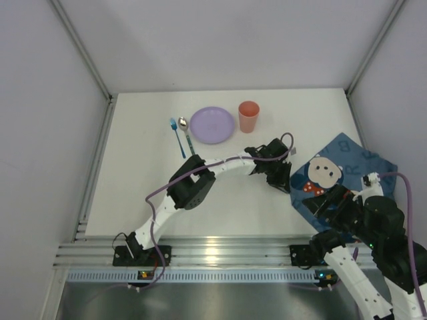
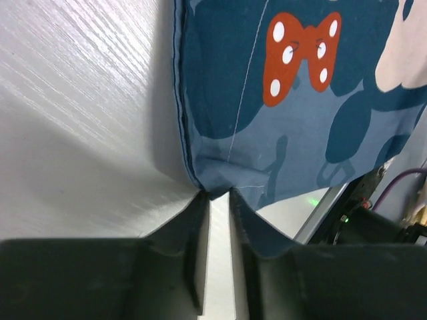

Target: Set the dinner table for one person

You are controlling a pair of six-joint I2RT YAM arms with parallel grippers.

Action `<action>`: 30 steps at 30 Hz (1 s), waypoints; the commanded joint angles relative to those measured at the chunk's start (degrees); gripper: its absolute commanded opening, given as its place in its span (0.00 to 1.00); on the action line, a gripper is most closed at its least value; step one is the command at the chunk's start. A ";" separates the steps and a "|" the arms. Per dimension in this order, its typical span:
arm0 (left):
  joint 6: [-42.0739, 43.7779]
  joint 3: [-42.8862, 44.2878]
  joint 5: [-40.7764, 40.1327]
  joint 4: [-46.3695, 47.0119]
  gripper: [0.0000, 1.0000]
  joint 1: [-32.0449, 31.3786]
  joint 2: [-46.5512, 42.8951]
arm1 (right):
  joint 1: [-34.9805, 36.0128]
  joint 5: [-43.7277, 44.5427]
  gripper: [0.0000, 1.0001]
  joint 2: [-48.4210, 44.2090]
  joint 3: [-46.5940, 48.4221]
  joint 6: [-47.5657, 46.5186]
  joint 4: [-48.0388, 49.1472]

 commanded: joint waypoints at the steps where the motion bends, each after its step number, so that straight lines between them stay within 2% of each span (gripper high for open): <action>1: -1.28 3.34 1.29 1.34 0.15 -0.44 1.05 | 1.19 2.02 1.00 0.84 1.60 -0.15 -0.14; 2: -1.46 3.52 1.20 1.34 0.04 -0.44 1.05 | 1.28 2.02 1.00 0.76 1.60 -0.07 -0.14; 3: -1.64 3.78 0.94 1.52 0.00 -0.44 0.96 | 1.54 2.02 1.00 0.58 1.51 0.02 -0.14; 13: -2.52 2.90 -0.29 1.87 0.00 -0.35 -1.40 | 2.68 4.13 1.00 -0.65 1.15 0.20 -0.23; 19: -1.20 0.45 -4.86 -0.41 0.00 0.00 -6.05 | 3.39 5.01 1.00 -1.09 1.68 0.20 -0.32; 22: -1.46 -4.55 -7.93 -0.68 0.00 0.78 -11.14 | 3.74 5.27 1.00 -0.92 1.51 0.11 0.03; 30: -3.83 -29.42 -14.79 2.49 0.00 3.51 -29.08 | 4.53 3.34 1.00 2.41 -1.47 -1.38 6.17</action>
